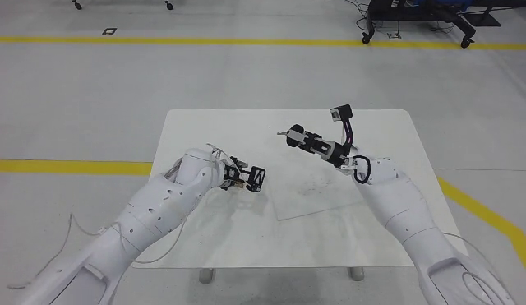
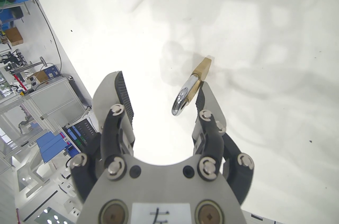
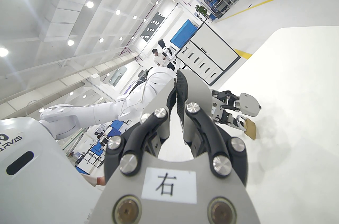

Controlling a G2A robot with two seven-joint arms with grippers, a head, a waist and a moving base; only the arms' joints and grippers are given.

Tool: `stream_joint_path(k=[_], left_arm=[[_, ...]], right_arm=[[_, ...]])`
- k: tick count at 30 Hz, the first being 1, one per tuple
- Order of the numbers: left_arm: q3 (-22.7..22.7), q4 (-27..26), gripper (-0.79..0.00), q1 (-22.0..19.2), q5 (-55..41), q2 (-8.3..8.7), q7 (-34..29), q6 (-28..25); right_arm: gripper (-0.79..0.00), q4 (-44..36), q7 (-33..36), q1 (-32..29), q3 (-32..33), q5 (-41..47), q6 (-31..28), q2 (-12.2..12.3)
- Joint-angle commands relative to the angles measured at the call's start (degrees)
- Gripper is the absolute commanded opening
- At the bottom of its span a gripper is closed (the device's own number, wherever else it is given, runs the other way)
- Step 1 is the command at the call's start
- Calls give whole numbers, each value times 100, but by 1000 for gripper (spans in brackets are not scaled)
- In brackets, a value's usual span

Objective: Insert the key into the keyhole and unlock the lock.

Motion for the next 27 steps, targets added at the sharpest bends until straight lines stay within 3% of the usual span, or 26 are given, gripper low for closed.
stream_joint_path(k=[1, 2, 3, 20, 25, 27], left_arm=[[13, 7, -505, -15, 45, -5, 42, -81], [17, 1, -600, -12, 74, -4, 53, -109], [10, -12, -785, -4, 90, -2, 62, -124], [-569, -794, -785, 485, -476, 81, -929, -544], [-666, -533, -785, 469, -1373, 21, -1404, -544], [-604, -336, -785, 366, -1923, -33, -1891, -544]], right_arm=[[-785, 0, 0, 0, 0, 0, 0, 0], [-785, 0, 0, 0, 0, 0, 0, 0], [-785, 0, 0, 0, 0, 0, 0, 0], [-785, 0, 0, 0, 0, 0, 0, 0], [-785, 0, 0, 0, 0, 0, 0, 0], [-785, 0, 0, 0, 0, 0, 0, 0]])
